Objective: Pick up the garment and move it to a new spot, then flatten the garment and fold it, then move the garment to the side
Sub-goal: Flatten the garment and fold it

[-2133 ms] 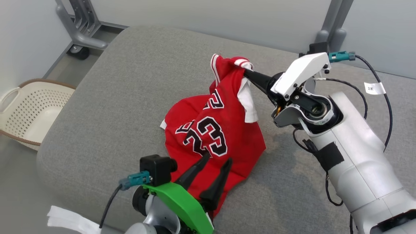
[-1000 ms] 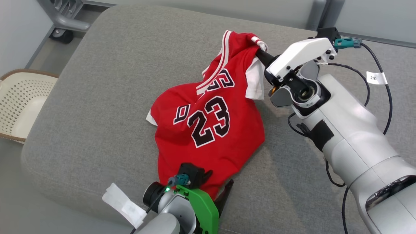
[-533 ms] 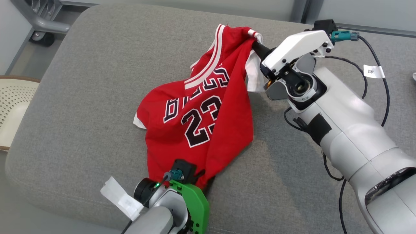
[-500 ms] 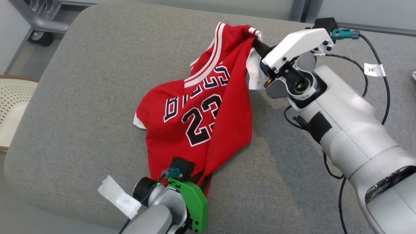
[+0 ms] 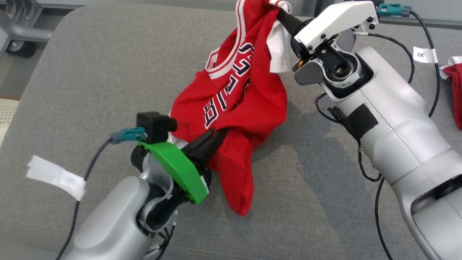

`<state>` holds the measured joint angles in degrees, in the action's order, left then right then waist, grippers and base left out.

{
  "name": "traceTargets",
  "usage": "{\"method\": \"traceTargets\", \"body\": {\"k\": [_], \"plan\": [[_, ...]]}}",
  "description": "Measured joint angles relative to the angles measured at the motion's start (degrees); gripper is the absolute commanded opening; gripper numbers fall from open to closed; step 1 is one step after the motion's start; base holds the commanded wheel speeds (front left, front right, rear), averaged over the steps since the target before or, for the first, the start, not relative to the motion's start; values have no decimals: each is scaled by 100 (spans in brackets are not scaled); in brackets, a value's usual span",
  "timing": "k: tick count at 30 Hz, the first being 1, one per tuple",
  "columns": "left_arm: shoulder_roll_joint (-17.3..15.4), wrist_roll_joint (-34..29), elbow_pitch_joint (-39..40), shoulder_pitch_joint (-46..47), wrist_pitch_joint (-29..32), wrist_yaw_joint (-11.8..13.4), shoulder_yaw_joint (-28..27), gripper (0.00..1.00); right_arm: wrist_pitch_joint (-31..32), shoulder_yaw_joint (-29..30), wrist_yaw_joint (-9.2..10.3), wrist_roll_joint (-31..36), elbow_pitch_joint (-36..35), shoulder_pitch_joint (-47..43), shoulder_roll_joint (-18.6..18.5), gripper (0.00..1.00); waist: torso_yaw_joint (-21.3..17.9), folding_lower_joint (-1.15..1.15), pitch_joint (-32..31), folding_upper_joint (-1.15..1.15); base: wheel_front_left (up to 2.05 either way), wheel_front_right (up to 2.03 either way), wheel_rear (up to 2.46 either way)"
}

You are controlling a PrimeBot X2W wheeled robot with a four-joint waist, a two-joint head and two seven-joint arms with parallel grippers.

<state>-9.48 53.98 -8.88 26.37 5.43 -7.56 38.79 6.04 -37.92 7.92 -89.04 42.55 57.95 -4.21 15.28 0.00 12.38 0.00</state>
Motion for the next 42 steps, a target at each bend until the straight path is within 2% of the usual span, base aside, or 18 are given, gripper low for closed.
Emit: {"method": "traceTargets", "body": {"k": [3,8,9,10,11,12,15,21,24,27,29,32,36,42], "plan": [[-405,519,563,-6,248,0,-234,0,146,65,-37,-183,-554,-104,-89,0,-110,0,-89,0,0,0,0],[-1303,1350,1336,-132,597,1,-896,0,240,243,-96,-290,-1347,-582,-593,0,-361,0,-251,0,0,0,0],[-1481,1437,1416,-157,677,2,-1040,0,225,272,-93,-291,-1517,-704,-689,0,-423,0,-283,0,0,0,0],[-1481,1437,1416,-157,677,2,-1040,0,225,272,-93,-291,-1517,-704,-689,0,-423,0,-283,0,0,0,0],[-1859,1607,1469,-212,775,3,-1389,0,208,298,-86,-313,-1893,-952,-844,0,-553,0,-345,0,0,0,0],[-1859,1607,1469,-212,775,3,-1389,0,208,298,-86,-313,-1893,-952,-844,0,-553,0,-345,0,0,0,0],[-2324,1853,1430,-275,918,7,-1912,0,207,363,-83,-359,-2543,-1311,-996,0,-769,0,-421,0,0,0,0],[-2415,2839,1359,-443,1648,114,-2036,0,302,385,-68,-797,-3807,-2057,-1063,0,-1241,0,-486,0,0,0,0],[-2476,3243,1298,-505,2068,314,-2008,0,421,334,-41,-1040,-4307,-2381,-1056,0,-1485,0,-459,0,0,0,0],[-2711,3383,1191,-517,2484,570,-1928,0,466,257,-27,-1085,-4565,-2560,-1128,0,-1715,0,-380,0,0,0,0],[-2900,3411,1093,-517,2753,730,-1868,0,450,269,-29,-1215,-4509,-2696,-1246,0,-1848,0,-285,0,0,0,0],[-2974,3518,924,-514,3054,979,-1842,0,345,280,-27,-1289,-4123,-2925,-1419,0,-1999,0,-81,0,0,0,0],[-3070,3508,708,-460,3272,1247,-1819,0,138,252,-27,-1290,-3657,-3000,-1369,0,-2164,0,231,0,0,0,0],[-3071,3252,488,83,3297,1271,-1803,0,-120,35,-27,-1282,-3417,-2789,-1078,0,-2320,0,739,0,0,0,0]]}}
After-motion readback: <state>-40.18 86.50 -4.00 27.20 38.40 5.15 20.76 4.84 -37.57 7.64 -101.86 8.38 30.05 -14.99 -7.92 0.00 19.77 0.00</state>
